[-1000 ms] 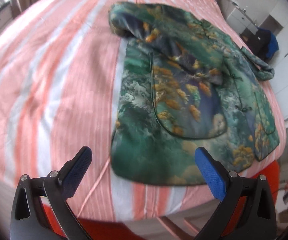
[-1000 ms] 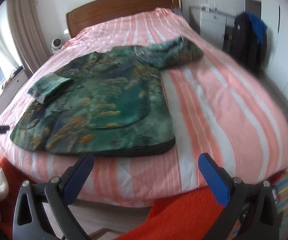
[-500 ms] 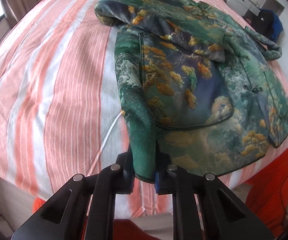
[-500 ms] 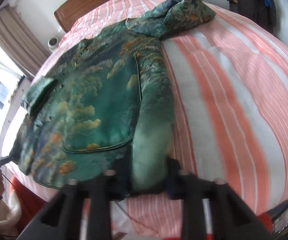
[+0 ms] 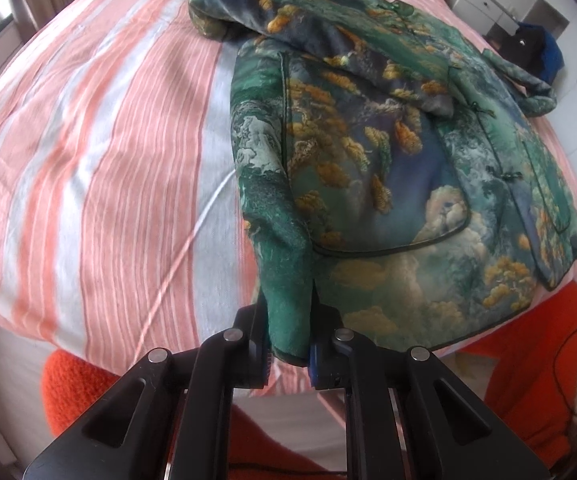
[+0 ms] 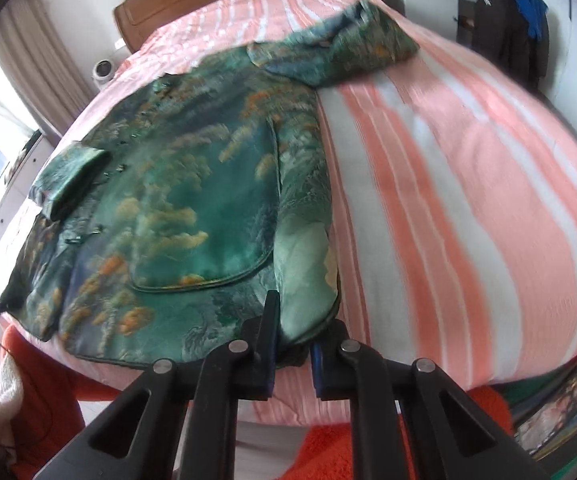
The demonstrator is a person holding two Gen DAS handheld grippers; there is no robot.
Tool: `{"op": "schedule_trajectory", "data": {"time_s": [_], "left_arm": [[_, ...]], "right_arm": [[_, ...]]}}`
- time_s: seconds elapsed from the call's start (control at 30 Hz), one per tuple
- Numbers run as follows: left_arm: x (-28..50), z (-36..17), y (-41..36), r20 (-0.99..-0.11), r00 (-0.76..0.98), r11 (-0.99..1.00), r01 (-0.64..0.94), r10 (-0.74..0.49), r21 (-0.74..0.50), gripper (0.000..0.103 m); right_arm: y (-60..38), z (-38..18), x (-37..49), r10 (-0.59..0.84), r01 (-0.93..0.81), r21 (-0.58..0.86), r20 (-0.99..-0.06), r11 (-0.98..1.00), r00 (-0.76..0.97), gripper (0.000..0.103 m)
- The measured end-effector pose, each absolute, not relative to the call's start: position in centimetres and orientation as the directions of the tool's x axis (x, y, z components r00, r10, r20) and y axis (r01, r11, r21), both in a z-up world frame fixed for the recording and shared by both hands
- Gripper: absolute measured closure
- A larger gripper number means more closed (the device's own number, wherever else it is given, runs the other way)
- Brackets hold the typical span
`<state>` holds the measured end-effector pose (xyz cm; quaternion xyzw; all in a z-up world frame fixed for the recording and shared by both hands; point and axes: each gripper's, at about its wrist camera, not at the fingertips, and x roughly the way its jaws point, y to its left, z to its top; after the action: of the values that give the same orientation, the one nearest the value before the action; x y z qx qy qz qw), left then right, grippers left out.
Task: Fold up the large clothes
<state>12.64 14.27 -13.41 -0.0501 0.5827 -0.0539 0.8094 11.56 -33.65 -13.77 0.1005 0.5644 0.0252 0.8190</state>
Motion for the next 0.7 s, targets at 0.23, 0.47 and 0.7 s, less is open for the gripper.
{"op": "schedule_trajectory", "data": {"time_s": [0.23,0.47,0.7], "left_arm": [[12.7,-13.4,13.3,-0.931,0.360,0.998,0.019,-0.061,-0.058,0.052],[10.7,-8.2,16.7,-0.856,0.517,0.981,-0.159,-0.010,-0.108,0.000],[10.7,-3.2,16.2,-0.729,0.660,0.979,-0.191,0.182,0.071,0.000]], "right_arm": [[-33.6,-14.3,11.5,0.121,0.092,0.168,-0.915,0.981,0.385,0.079],[-35.2,-11.5,9.0,0.098,0.186,0.200,-0.888,0.962,0.449,0.027],[-34.7,-6.5,7.3,-0.047,0.194,0.071,-0.838,0.979,0.543,0.021]]}}
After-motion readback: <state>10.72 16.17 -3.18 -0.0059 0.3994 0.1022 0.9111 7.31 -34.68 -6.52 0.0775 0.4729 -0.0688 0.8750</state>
